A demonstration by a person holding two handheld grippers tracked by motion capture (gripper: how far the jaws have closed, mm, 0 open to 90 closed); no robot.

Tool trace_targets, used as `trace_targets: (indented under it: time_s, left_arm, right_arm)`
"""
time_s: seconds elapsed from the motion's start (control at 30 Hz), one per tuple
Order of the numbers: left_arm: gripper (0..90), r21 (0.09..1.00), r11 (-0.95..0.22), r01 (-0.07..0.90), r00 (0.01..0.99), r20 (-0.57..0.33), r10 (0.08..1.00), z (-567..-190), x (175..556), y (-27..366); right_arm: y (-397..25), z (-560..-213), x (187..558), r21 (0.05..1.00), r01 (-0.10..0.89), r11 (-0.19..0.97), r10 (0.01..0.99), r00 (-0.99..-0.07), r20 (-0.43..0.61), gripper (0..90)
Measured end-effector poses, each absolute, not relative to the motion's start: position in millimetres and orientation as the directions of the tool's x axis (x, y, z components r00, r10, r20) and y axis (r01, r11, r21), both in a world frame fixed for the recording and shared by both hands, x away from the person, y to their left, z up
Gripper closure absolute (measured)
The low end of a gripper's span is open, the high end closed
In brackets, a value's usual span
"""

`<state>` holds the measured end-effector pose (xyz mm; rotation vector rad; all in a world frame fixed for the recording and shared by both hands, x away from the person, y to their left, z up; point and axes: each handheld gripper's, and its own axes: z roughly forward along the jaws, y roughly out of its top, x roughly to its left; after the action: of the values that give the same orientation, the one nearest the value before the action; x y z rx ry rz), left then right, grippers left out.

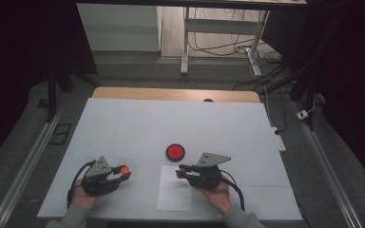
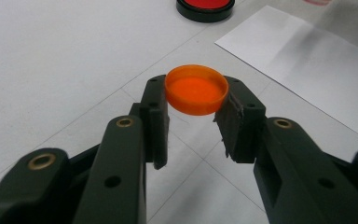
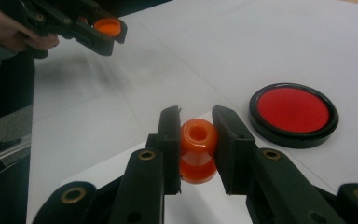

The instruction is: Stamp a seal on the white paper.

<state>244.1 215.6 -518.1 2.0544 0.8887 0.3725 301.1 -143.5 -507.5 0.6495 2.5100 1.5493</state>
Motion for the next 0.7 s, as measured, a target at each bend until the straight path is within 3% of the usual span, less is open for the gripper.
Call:
trace_targets:
  time_s: [0.7]
  left_arm:
    - [64.6, 0.796, -0.396, 0.459, 0.704, -0.054, 0.708, -518.5, 244.3, 215.1]
  right_arm:
    - [-128.8, -523.6, 301.4, 0.844, 0.293, 0.450, 0.411, -0.907, 0.095, 71.9]
